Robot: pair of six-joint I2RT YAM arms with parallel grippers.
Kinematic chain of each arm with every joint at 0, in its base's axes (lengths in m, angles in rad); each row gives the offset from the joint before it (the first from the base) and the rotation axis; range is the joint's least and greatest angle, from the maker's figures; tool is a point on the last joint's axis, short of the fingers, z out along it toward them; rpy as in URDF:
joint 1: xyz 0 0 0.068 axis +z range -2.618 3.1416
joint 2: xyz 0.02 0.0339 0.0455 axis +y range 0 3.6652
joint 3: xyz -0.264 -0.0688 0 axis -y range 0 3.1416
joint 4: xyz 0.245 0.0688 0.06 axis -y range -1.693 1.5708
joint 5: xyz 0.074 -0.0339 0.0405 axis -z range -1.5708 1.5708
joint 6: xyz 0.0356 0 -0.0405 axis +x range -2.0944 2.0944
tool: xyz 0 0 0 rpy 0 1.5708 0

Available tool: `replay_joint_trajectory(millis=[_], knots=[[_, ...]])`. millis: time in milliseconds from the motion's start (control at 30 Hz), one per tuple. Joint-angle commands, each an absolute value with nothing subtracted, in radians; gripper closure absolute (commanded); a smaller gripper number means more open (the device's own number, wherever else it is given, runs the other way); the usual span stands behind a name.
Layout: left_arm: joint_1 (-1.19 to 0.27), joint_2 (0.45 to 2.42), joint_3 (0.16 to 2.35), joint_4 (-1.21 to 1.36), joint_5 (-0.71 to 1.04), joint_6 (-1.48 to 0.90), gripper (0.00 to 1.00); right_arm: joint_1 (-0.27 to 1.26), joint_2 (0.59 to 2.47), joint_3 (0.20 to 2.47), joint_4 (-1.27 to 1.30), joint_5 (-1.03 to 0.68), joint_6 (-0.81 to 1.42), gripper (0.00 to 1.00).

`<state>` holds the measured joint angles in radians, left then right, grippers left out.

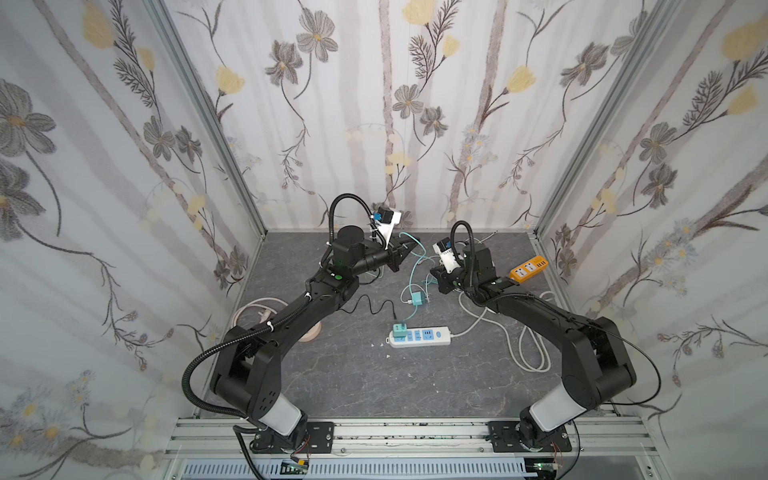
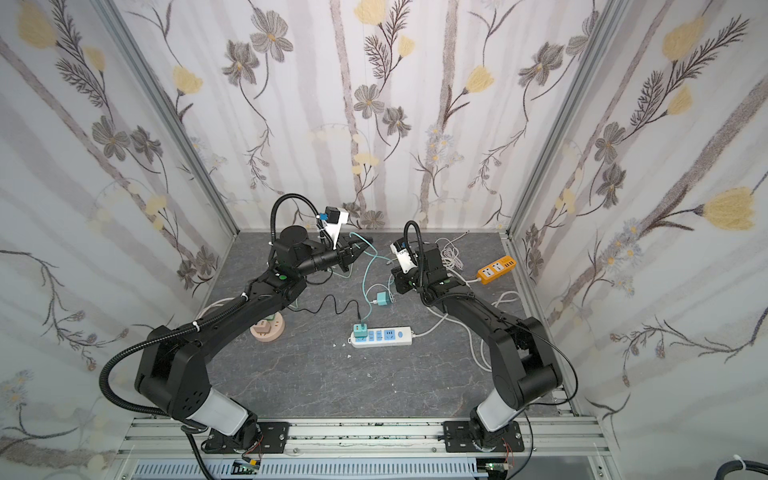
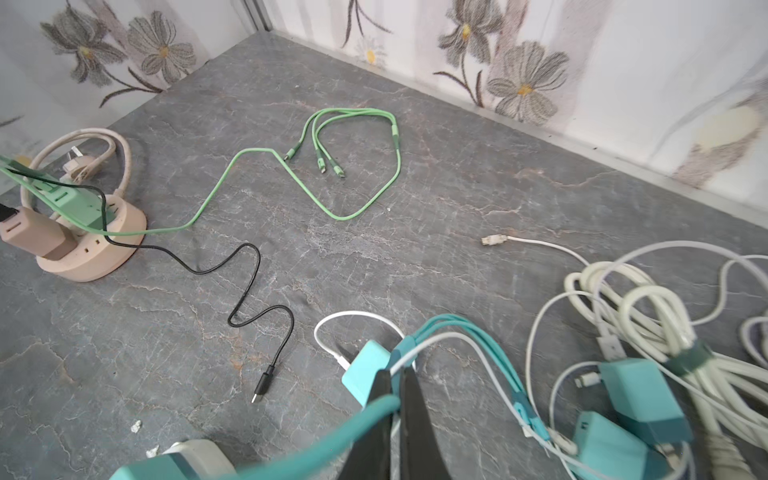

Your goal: Insert the plug

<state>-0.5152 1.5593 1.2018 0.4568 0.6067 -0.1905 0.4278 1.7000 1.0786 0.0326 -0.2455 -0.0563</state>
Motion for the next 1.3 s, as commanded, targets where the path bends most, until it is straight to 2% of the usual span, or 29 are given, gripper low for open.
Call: replay_joint_trajectory(millis=[0, 233, 433, 667, 833, 1000, 1133, 1267], knots=[[-0.512, 1.549, 1.195, 0.424, 0.549, -0.145, 1.00, 0.428, 1.614, 1.116, -0.019, -0.183, -0.131, 1.00], [-0.511, 1.528, 1.184, 0.411, 0.506, -0.131, 1.00, 0.433, 1.455, 1.275, -0.256, -0.141, -0.208, 1.00], [-0.511, 1.518, 1.182, 0.392, 0.481, -0.115, 1.00, 0.432, 1.428, 1.366, -0.367, -0.118, -0.235, 1.00], [-0.511, 1.485, 1.170, 0.329, 0.389, -0.071, 1.00, 0.448, 1.446, 1.389, -0.281, -0.098, -0.142, 1.00], [-0.513, 1.441, 1.130, 0.276, 0.167, -0.003, 1.00, 0.474, 1.608, 1.504, -0.181, -0.148, 0.058, 1.00], [-0.511, 1.454, 1.118, 0.203, -0.156, 0.025, 1.00, 0.522, 1.892, 1.725, -0.188, -0.049, 0.209, 1.00], [-0.509, 1.520, 1.145, 0.199, -0.264, 0.090, 1.00, 0.525, 2.087, 1.879, -0.101, -0.002, 0.306, 1.00], [-0.502, 1.681, 1.237, 0.215, -0.286, 0.143, 1.00, 0.525, 2.295, 2.079, -0.050, 0.084, 0.370, 1.00]])
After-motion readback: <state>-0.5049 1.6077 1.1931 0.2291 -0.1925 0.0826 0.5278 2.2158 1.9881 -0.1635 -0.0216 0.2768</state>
